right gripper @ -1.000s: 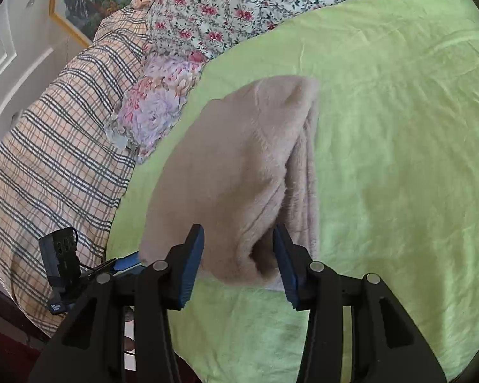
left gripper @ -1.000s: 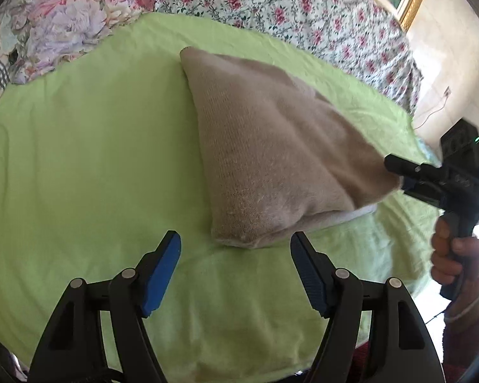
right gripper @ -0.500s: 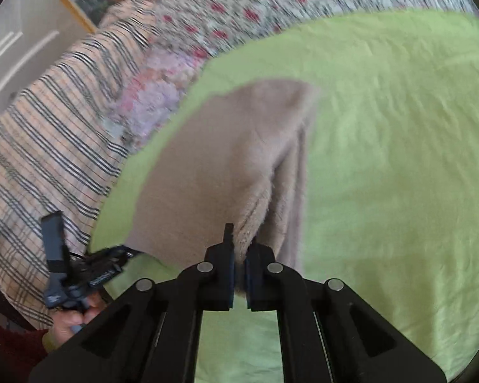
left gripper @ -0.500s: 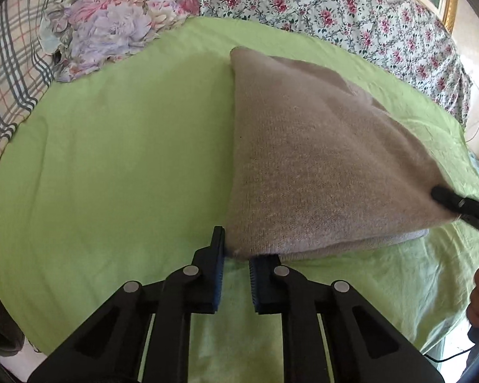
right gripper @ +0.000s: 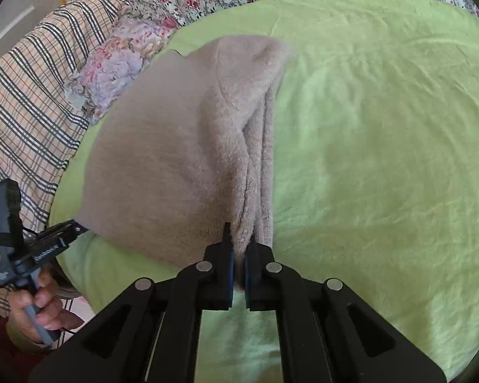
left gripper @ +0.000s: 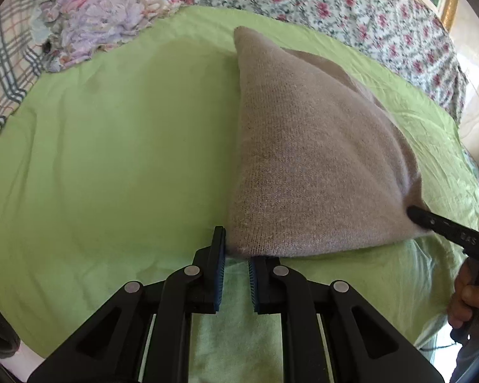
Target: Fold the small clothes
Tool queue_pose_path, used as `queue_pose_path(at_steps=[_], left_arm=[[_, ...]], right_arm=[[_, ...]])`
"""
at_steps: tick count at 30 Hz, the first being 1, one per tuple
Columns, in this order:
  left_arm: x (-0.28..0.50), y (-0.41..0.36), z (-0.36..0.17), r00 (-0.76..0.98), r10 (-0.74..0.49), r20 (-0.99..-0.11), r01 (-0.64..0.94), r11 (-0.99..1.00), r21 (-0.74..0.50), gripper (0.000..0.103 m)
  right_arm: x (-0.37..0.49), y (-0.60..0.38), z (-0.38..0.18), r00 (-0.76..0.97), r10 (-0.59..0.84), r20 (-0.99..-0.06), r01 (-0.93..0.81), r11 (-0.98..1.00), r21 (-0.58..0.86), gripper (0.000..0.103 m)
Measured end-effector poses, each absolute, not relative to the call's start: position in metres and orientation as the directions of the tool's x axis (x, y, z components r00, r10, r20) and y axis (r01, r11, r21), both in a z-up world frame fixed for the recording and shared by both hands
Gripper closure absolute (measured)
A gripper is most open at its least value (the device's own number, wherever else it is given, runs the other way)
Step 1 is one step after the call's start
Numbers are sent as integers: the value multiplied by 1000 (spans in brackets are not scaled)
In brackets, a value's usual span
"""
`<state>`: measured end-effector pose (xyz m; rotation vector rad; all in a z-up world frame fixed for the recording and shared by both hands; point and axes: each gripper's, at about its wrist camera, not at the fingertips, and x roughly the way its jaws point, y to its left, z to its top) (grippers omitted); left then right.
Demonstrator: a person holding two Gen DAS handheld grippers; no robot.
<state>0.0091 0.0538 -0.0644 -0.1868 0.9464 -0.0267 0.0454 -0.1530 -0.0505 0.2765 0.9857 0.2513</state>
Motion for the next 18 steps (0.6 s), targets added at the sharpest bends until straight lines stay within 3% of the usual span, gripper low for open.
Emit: queue_pose_path(at_steps=[3, 9, 12, 15, 17, 18], left_arm=[[5, 56, -62, 574, -148, -805, -26, 980, -199, 90], [-12, 68, -55, 578, -236, -782, 34, 964, -265, 90], [-21, 75, -40, 596, -291, -748, 88, 950, -299, 90], [-23, 80, -22, 620, -332, -711, 133, 938, -321, 87], [-15, 84, -10, 638, -361, -680, 159, 926, -342, 81], [-9, 84, -7, 642, -373, -670, 168, 921, -352, 78]], right_arm=[[43, -150, -47, 530, 296, -794, -85, 951, 298, 99], [42, -151, -44, 518, 323, -792, -54, 937, 346, 98], [35, -157, -35, 504, 354, -788, -31, 919, 393, 92], [27, -167, -20, 535, 344, -771, 2, 913, 408, 79], [30, -175, -9, 577, 352, -737, 18, 897, 442, 57], [37, -180, -4, 601, 356, -715, 24, 887, 461, 53]])
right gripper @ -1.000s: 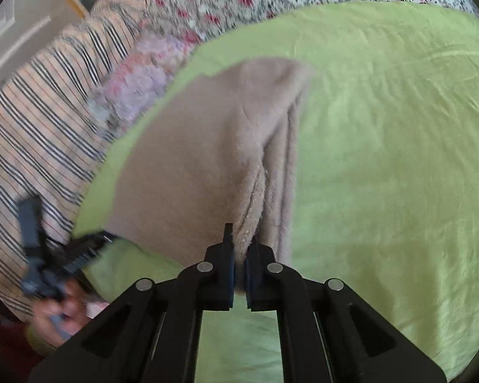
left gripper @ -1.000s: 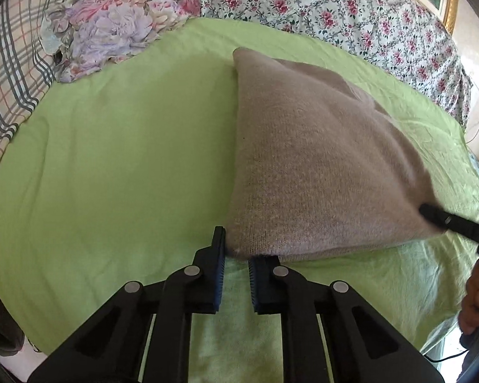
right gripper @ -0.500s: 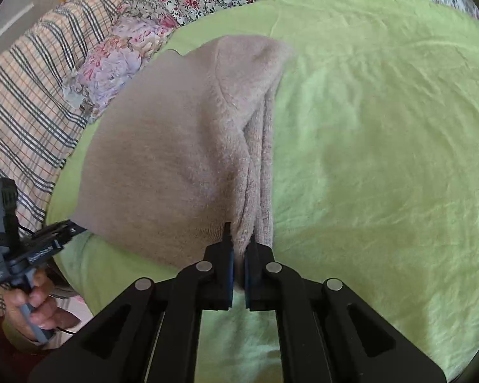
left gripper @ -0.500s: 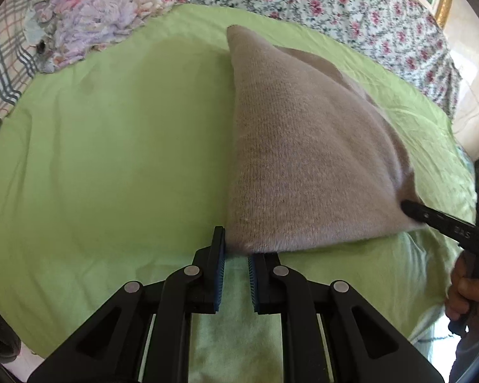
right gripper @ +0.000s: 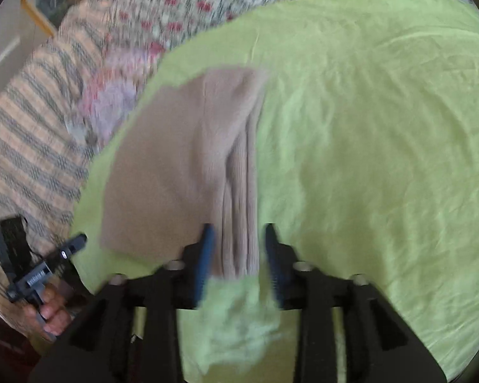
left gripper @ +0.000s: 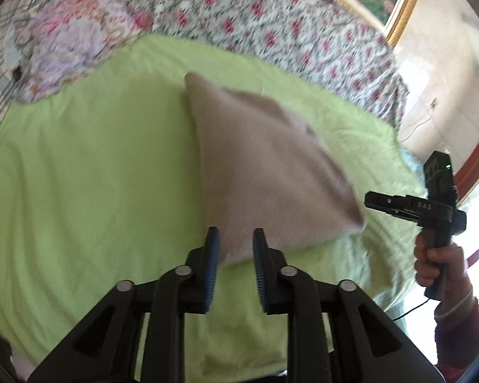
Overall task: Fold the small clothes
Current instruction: 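Release the sweater with the right gripper and smooth the folded bundle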
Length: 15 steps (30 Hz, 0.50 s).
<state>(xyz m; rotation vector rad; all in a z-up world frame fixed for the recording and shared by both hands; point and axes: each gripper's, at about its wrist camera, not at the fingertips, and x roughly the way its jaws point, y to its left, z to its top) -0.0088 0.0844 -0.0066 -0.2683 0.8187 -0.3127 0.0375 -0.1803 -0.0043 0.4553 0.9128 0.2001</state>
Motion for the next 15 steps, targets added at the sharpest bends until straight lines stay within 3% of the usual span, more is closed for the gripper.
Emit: queue_pose_path(at_steps=[6, 10, 11, 12, 15], left_arm=[[36, 65, 3, 626, -465, -626, 254, 880, -401, 75], [50, 50, -13, 579, -471, -666, 272, 881, -387, 72], [52, 48, -18, 566, -467, -679, 274, 884, -380, 72], [53, 47, -22, 557, -467, -687, 278, 884, -375, 72], [53, 41, -33, 530, -458, -714, 284, 889, -359, 73]], right_arm=[[115, -194, -16, 612, 446, -653, 45, 805, 592, 53], [150, -191, -40, 568, 498, -656, 78, 760, 645, 54], [154, -190, -42, 559, 514, -651, 75, 751, 656, 81], [155, -190, -41, 561, 511, -651, 70, 754, 653, 93], [150, -192, -22, 620, 459, -637, 34, 795, 606, 94]])
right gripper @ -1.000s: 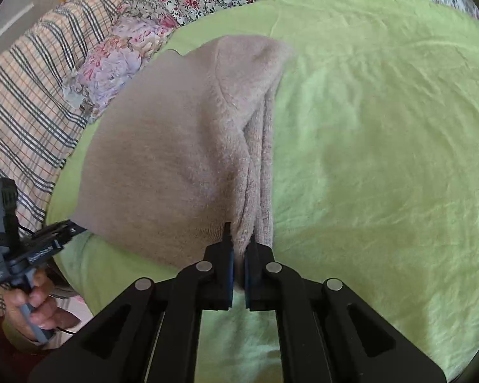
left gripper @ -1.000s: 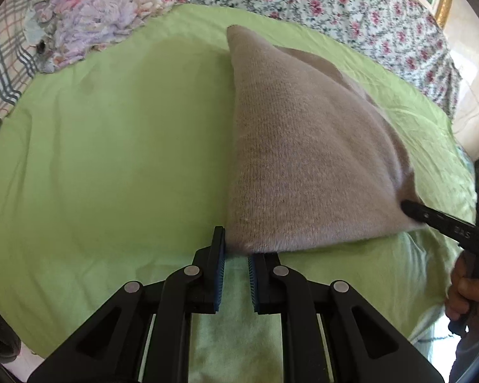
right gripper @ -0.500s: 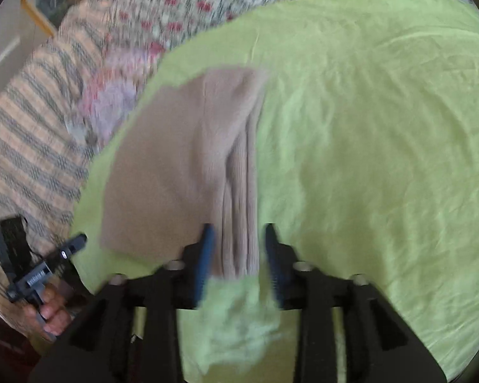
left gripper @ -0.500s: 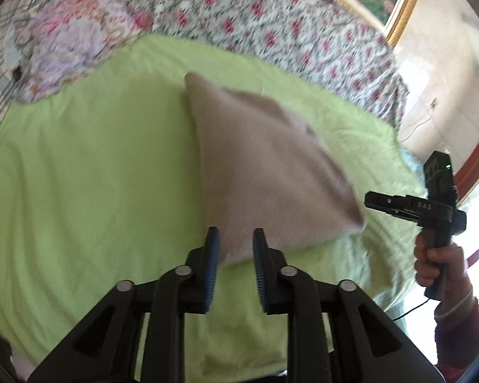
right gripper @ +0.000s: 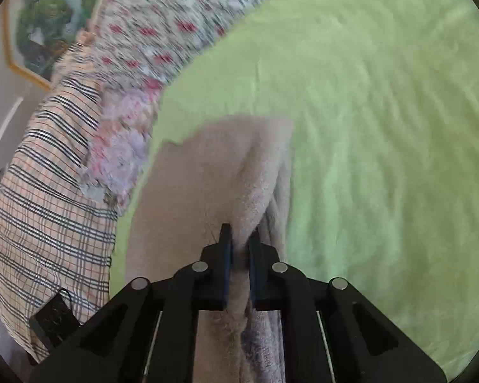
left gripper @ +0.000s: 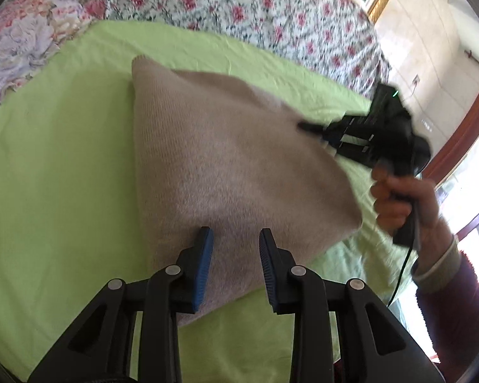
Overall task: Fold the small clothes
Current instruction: 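Release the sweater with the right gripper and smooth the folded bundle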
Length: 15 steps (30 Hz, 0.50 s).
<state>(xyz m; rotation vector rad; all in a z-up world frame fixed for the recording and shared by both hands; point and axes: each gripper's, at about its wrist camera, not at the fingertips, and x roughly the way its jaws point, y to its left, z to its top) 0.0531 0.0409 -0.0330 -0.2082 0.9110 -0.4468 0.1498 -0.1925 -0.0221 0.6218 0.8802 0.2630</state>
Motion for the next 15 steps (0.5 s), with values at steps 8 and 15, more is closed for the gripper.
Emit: queue_pose_path(at_steps=[8, 15], left_arm=[[54, 27, -36, 505, -443, -741, 307, 894, -325, 70], [79, 41, 0, 599, -416, -684, 281, 910, -306, 58]], right_arm=[[147, -191, -30, 605, 300, -738, 119, 882, 456, 71], [139, -159, 18, 671, 365, -645, -38, 886, 462, 71]])
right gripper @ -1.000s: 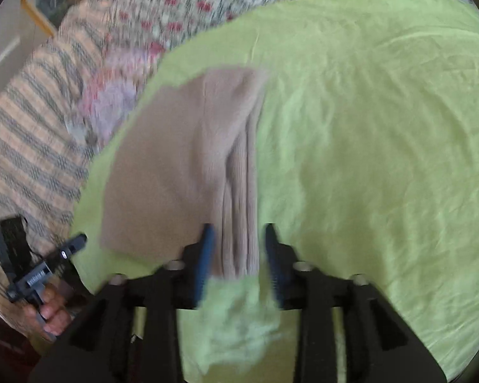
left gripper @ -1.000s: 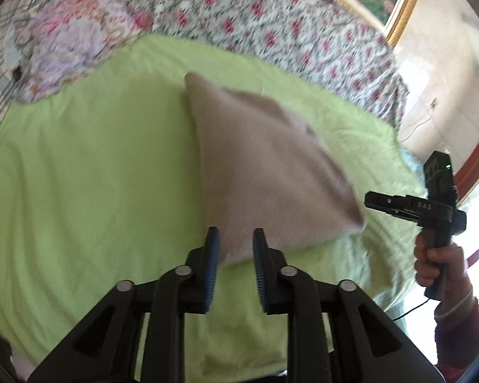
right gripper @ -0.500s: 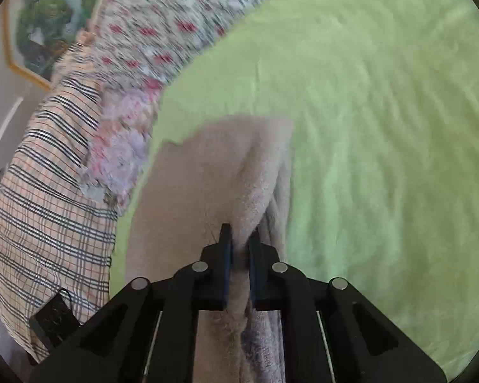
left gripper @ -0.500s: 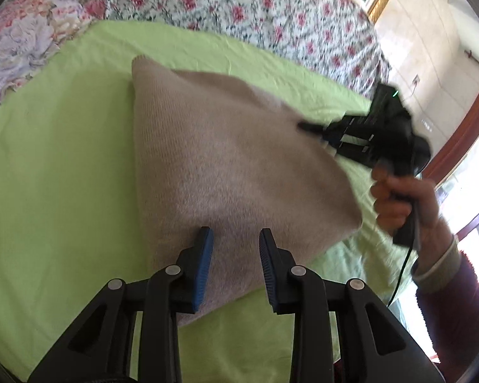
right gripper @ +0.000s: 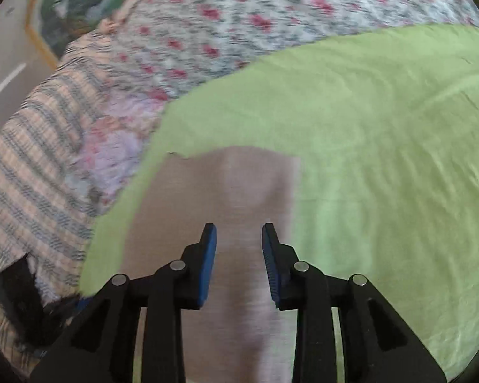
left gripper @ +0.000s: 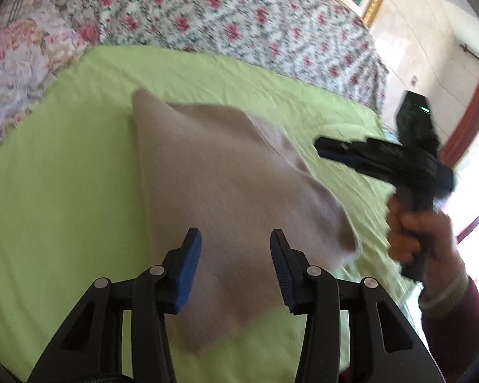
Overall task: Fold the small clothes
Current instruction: 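Release the sweater with the right gripper and smooth the folded bundle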
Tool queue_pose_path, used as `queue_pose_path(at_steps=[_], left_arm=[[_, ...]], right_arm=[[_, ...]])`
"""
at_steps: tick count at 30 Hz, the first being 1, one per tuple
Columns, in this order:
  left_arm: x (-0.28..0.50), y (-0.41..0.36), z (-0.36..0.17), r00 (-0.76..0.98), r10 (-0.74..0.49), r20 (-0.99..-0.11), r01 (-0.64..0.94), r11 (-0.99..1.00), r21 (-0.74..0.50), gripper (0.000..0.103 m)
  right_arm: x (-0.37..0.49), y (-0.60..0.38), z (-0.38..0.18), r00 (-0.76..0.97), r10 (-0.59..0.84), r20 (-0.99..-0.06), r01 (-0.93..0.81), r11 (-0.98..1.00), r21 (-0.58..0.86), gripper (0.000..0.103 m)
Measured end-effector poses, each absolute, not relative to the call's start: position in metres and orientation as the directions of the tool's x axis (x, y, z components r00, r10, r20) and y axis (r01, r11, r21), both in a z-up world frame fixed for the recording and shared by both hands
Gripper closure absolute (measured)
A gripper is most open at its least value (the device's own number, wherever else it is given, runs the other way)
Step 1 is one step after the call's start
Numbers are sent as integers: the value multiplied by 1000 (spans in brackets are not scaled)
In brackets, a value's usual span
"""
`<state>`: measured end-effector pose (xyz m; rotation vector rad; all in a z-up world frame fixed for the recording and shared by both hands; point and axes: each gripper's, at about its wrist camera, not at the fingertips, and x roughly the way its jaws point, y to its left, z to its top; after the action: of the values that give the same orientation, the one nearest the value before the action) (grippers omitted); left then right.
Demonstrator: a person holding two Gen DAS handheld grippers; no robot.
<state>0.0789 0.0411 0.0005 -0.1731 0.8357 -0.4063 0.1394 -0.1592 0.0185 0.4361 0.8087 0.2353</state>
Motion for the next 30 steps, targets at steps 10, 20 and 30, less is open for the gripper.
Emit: queue_pose_path(at_steps=[10, 20, 30], left_arm=[[114, 53, -32, 549, -416, -725, 249, 910, -333, 60], [71, 58, -15, 586, -455, -671, 272, 890, -366, 61], [49, 46, -53, 532, -394, -750, 236, 919, -315, 66]], right_arm=[[215, -168, -38, 574, 276, -771, 93, 914, 396, 75], [120, -126, 10, 630, 383, -676, -92, 901, 424, 75], [58, -140, -43, 597, 323, -735, -37, 926, 377, 79]])
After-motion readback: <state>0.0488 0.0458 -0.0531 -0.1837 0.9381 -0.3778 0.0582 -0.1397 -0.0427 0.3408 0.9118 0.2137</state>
